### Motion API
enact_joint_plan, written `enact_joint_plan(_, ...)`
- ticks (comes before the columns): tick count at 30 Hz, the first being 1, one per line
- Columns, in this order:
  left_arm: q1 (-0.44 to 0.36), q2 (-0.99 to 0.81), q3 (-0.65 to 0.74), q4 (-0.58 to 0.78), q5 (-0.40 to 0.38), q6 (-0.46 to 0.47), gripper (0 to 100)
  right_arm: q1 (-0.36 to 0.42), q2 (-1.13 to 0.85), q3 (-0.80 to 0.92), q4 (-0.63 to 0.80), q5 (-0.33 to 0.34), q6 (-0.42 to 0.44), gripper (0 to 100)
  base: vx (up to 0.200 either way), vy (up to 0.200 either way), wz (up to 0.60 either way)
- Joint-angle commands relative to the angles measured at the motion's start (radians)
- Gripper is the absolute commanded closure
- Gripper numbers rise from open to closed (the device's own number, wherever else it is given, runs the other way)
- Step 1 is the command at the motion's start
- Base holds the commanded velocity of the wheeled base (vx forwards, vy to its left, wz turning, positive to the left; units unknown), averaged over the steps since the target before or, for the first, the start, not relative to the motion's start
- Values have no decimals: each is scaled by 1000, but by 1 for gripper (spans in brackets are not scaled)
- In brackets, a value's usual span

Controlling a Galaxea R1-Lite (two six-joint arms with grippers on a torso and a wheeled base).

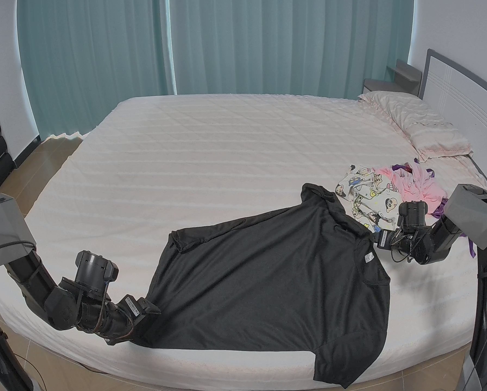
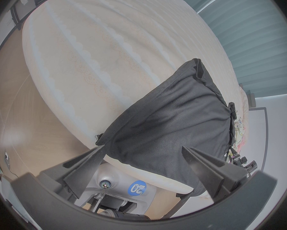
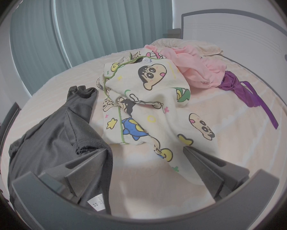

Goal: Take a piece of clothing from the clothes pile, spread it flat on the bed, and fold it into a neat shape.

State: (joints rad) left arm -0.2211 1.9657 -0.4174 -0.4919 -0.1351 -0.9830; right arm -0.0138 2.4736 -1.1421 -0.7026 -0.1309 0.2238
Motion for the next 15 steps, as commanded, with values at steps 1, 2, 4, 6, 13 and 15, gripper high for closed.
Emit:
enact_joint_plan(1, 0, 2, 0, 0, 0, 0, 0, -31, -1, -7, -3, 8, 11, 0, 0, 0, 0)
enact_joint_plan(2, 0, 2, 0, 1, 0, 0, 0, -35, 1, -11, -5, 8, 12, 0, 0, 0, 0)
enact_joint_plan(4, 0, 2, 0, 1, 0, 0, 0, -46, 1, -16, -3, 16, 29, 0, 0, 0, 0)
enact_joint_plan(6, 0, 2, 0, 0, 0, 0, 0, -51, -15, 5, -3, 88, 60, 0, 0, 0, 0)
enact_joint_plan(13, 0, 2, 0, 0, 0, 0, 0, -66, -65, 74, 3, 192, 114, 0, 0, 0, 0)
enact_joint_plan(15, 0, 2, 0, 0, 0, 0, 0, -66, -101, 151, 0, 229, 108, 0, 0, 0, 0)
